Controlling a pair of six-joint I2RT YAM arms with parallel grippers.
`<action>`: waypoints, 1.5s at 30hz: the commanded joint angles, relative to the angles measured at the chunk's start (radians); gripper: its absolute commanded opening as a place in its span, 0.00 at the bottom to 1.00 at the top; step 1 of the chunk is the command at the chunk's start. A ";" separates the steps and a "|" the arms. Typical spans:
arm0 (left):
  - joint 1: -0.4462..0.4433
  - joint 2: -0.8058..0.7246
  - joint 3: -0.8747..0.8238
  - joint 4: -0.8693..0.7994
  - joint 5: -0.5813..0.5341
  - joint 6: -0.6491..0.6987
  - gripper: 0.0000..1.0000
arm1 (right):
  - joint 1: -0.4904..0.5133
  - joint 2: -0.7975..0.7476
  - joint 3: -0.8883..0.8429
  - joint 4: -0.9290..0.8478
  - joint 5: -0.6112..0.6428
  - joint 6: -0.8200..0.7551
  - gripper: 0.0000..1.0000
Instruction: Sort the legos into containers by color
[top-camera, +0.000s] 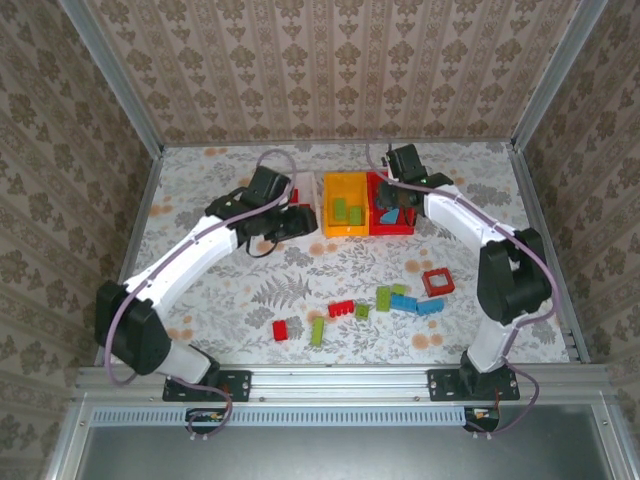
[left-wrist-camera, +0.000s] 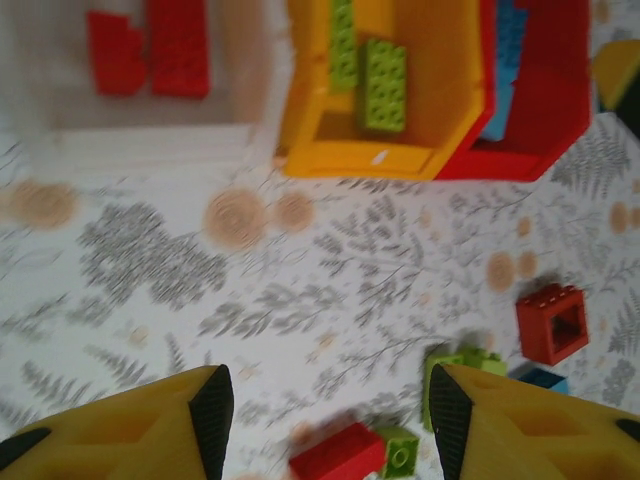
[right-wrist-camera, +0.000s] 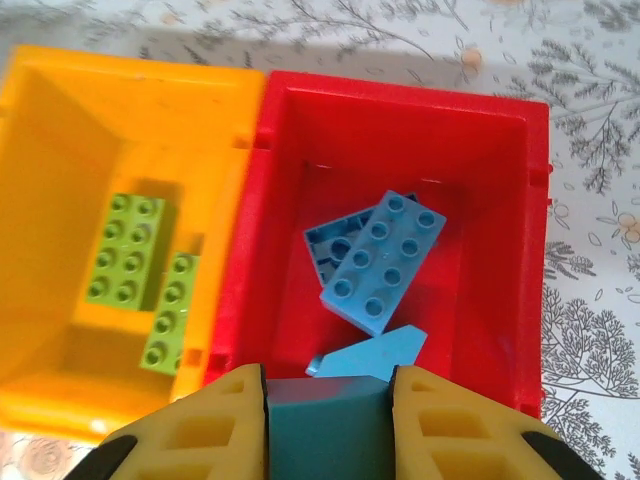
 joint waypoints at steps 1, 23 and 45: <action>-0.006 0.053 0.064 0.021 0.028 0.045 0.57 | -0.006 0.070 0.076 -0.098 -0.020 0.039 0.22; -0.018 0.068 0.044 -0.023 0.052 0.153 0.60 | -0.045 0.015 0.092 -0.127 -0.136 0.069 0.67; -0.418 0.328 0.028 -0.204 -0.024 0.777 0.72 | -0.005 -0.736 -0.463 -0.161 -0.534 0.206 0.85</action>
